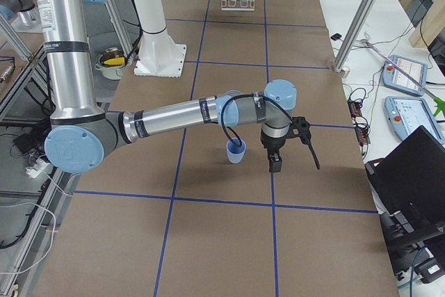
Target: Hang cup on cup holder
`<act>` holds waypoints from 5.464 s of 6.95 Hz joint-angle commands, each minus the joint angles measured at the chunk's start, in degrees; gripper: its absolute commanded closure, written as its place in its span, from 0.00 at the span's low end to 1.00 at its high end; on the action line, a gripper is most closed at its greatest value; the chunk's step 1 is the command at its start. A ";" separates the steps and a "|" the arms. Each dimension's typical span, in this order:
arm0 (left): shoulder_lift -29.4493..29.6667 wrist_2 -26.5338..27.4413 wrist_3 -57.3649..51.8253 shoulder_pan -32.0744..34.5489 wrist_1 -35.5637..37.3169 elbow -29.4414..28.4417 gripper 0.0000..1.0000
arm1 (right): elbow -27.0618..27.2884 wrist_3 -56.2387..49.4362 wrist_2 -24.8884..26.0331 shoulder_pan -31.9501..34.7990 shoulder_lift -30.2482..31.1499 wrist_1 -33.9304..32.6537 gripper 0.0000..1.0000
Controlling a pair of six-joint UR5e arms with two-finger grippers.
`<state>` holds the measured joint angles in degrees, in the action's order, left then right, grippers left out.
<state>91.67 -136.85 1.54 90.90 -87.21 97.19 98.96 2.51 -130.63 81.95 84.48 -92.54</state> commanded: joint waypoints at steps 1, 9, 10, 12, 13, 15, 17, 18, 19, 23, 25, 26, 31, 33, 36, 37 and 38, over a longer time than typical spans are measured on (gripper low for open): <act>-0.52 -0.17 0.04 -0.02 -0.16 -0.07 0.01 | 0.18 6.24 -0.24 -9.14 1.29 8.55 0.00; -0.62 -0.52 0.04 -0.19 -0.16 -0.42 0.01 | -0.52 10.85 -1.65 -15.76 10.61 22.40 0.75; -0.62 -0.52 0.04 -0.19 -0.16 -0.42 0.01 | -0.53 10.94 -0.78 -16.81 10.53 22.40 0.88; -0.62 -0.52 0.04 -0.19 -0.16 -0.16 0.01 | 0.26 10.59 -1.29 -16.65 10.70 22.40 1.00; -0.62 -0.61 0.04 -0.19 -0.16 0.10 0.01 | 1.14 10.41 -3.13 -15.95 10.79 22.40 1.00; -0.62 -1.31 0.13 -0.19 -0.16 0.63 0.01 | 0.54 9.80 -13.72 -8.95 9.22 22.05 1.00; -0.09 -7.79 0.22 -0.19 -0.16 1.59 0.01 | -4.36 13.98 -22.35 -8.21 0.03 21.96 1.00; -0.44 -10.34 -0.22 -0.19 -1.98 2.21 0.01 | -6.65 19.06 -25.35 -8.21 -5.07 22.14 1.00; -0.61 -10.71 0.82 -0.19 -10.88 2.13 0.01 | -6.76 23.55 -25.47 -8.30 -8.95 22.23 1.00; 1.50 1.33 24.40 -3.16 -35.85 2.04 0.00 | -1.08 33.40 -15.92 -8.47 -14.00 22.58 1.00; 3.33 3.17 39.53 -6.78 -44.86 2.82 0.00 | 1.76 46.36 -10.65 -9.61 -13.91 33.65 1.00; 4.38 3.00 44.12 -8.35 -44.98 4.40 0.00 | 1.41 57.58 -9.31 -12.05 -14.00 43.57 1.00; 19.30 2.38 83.67 -23.54 -60.52 6.17 0.00 | 0.44 77.79 -5.16 -21.91 -22.50 58.52 1.00; 23.88 2.55 95.53 -28.21 -67.19 5.47 0.00 | 0.44 84.29 -5.17 -23.84 -23.66 64.64 1.00; 25.05 4.65 112.31 -34.01 -81.06 5.38 0.00 | 0.44 96.31 -4.29 -26.48 -24.10 77.63 1.00; 25.40 8.75 117.24 -36.73 -86.76 5.38 0.00 | 0.44 101.59 -0.11 -28.67 -24.10 84.82 1.00; 25.57 12.28 118.51 -40.67 -90.65 5.38 0.00 | 0.53 101.99 3.24 -31.73 -24.10 88.11 1.00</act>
<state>116.97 -128.63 116.87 54.28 -172.56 102.57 99.41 101.89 -131.32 53.35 60.43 -9.85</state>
